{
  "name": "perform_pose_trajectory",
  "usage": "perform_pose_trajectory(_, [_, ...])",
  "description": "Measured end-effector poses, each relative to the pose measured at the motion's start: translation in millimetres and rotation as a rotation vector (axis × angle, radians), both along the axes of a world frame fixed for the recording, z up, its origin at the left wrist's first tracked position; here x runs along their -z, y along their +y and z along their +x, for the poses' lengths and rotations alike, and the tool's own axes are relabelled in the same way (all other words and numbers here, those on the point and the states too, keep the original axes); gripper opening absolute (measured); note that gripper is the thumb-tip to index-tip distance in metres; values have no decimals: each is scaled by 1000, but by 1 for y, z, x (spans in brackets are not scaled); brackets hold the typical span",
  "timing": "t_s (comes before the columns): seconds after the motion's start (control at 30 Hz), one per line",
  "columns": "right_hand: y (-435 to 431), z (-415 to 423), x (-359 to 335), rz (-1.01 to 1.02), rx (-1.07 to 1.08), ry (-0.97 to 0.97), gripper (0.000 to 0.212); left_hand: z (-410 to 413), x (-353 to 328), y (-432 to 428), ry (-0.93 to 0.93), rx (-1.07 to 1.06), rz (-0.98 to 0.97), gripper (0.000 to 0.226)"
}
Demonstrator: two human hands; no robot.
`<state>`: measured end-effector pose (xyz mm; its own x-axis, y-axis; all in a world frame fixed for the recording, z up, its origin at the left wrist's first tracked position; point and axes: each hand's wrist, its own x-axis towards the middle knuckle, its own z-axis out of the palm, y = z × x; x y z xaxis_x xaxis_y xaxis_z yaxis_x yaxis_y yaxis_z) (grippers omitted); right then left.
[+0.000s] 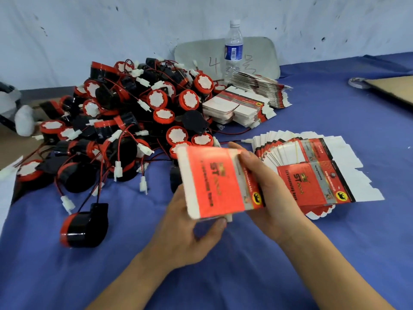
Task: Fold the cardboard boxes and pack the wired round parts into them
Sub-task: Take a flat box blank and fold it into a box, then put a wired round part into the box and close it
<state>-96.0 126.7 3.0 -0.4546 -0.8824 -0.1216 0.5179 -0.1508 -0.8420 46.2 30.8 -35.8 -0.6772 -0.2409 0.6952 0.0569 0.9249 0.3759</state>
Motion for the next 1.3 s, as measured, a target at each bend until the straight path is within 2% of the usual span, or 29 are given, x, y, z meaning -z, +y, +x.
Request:
perform_pose_trajectory(0.07, [-1,-10,7,-44,78,-174,36,-2,-5,-7,69,1,127,31])
perform_pose_trajectory(0.17, [-2,-25,9,-82,160,-425,47,-3,-7,-23,96,-130,280,41])
perform_pose_trajectory(0.3, [-2,-27,13,-116,70,-506,53,-5,9,-42,-312,-293,367,71])
perform_pose_trajectory(0.37, [-4,-22,12,-91,26,-526,56,-8,17,-46,-332,-310,346,69])
perform_pose_trajectory(0.47, [-6,-11,11,-67,-88,-484,45,-11,16,-47,-176,-332,366,43])
perform_pose_trajectory(0.53, [-6,-5,12,-53,-177,-460,45,-9,14,-47,-82,-382,465,35])
perform_pose_trajectory(0.63, [-7,1,12,-37,-312,-451,54,-10,5,-49,200,-375,816,24])
perform_pose_trajectory(0.73, [-4,0,11,-15,-431,-427,59,-7,-11,-55,580,-140,1289,11])
perform_pose_trajectory(0.8, [-4,1,12,-19,-510,-400,57,0,-23,-55,664,-9,1397,11])
perform_pose_trajectory(0.9, [-7,9,18,30,-520,-323,56,5,-35,-45,637,120,1279,21])
perform_pose_trajectory(1.0, [-14,16,21,91,-342,-270,64,3,-36,-27,557,168,1078,22])
perform_pose_trajectory(1.1, [-18,17,18,184,27,81,67,1,-33,-20,547,-15,905,24])
perform_pose_trajectory(1.2, [-22,11,24,237,394,456,59,-2,-29,-16,515,-84,819,28])
perform_pose_trajectory(1.23, [-22,9,27,245,446,520,57,-3,-26,-14,490,-89,784,31])
perform_pose_trajectory(1.3, [-22,6,30,215,485,525,48,-5,-22,-10,449,-39,797,46])
